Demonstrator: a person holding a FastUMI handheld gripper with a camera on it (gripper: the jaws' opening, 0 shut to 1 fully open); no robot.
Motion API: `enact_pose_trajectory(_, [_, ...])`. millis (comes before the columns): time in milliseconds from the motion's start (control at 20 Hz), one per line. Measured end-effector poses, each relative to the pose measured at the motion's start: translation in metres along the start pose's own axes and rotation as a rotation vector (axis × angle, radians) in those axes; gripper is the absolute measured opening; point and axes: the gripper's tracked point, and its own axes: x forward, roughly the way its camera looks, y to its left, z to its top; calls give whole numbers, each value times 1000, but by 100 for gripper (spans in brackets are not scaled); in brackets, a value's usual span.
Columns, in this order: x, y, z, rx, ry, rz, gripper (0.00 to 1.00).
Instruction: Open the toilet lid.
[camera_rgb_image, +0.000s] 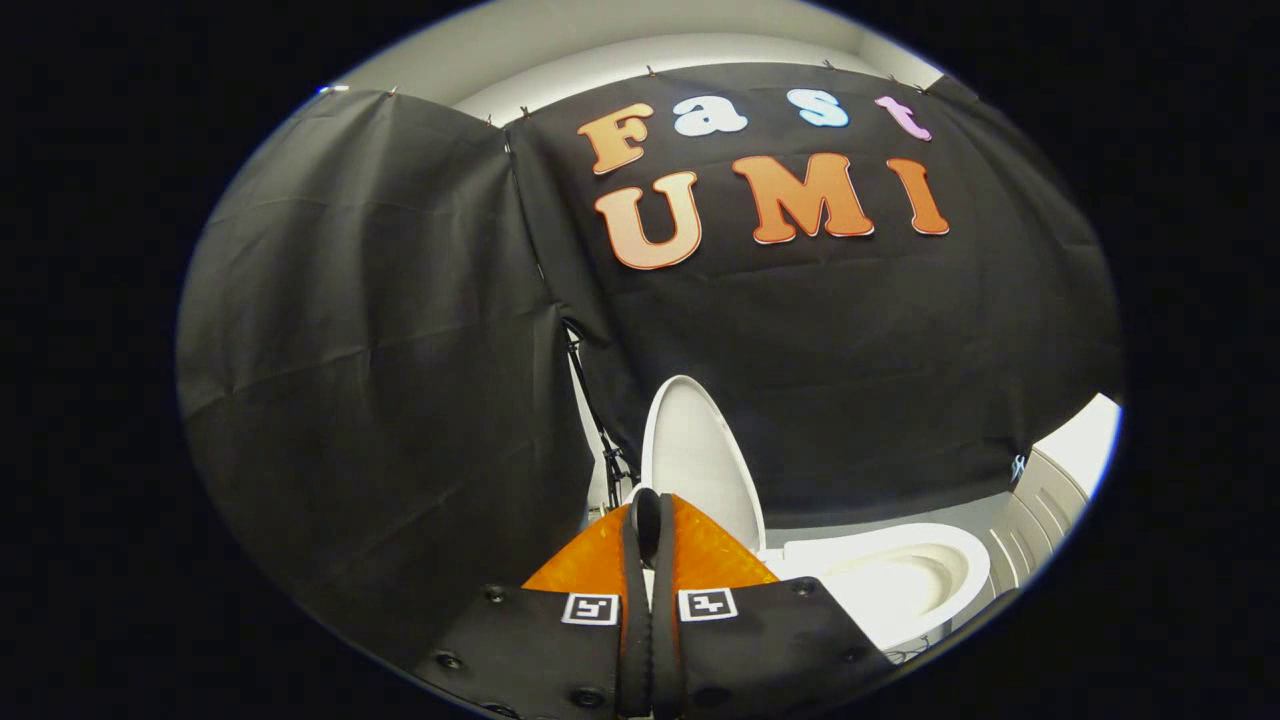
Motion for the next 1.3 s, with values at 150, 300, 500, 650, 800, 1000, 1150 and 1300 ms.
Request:
enact_pose_trajectory(150, [1, 8, -3, -38, -5, -3, 9])
enact_pose_trajectory(300, [1, 9, -3, -74, -9, 16, 13])
enact_pose_trajectory(500, [-16, -11, 11, -65, -46, -8, 45])
enact_pose_trajectory(650, [-34, -28, 48, -76, -143, -30, 73])
enact_pose_trajectory(800, [-44, -56, 70, -109, -171, -76, 100])
enact_pose_trajectory(1000, [-63, -88, 93, -129, -188, -127, 100])
enact_pose_trajectory(1150, [-73, -113, 107, -138, -197, -167, 100])
enact_pose_trajectory(1300, [-82, -128, 118, -176, -186, -190, 100])
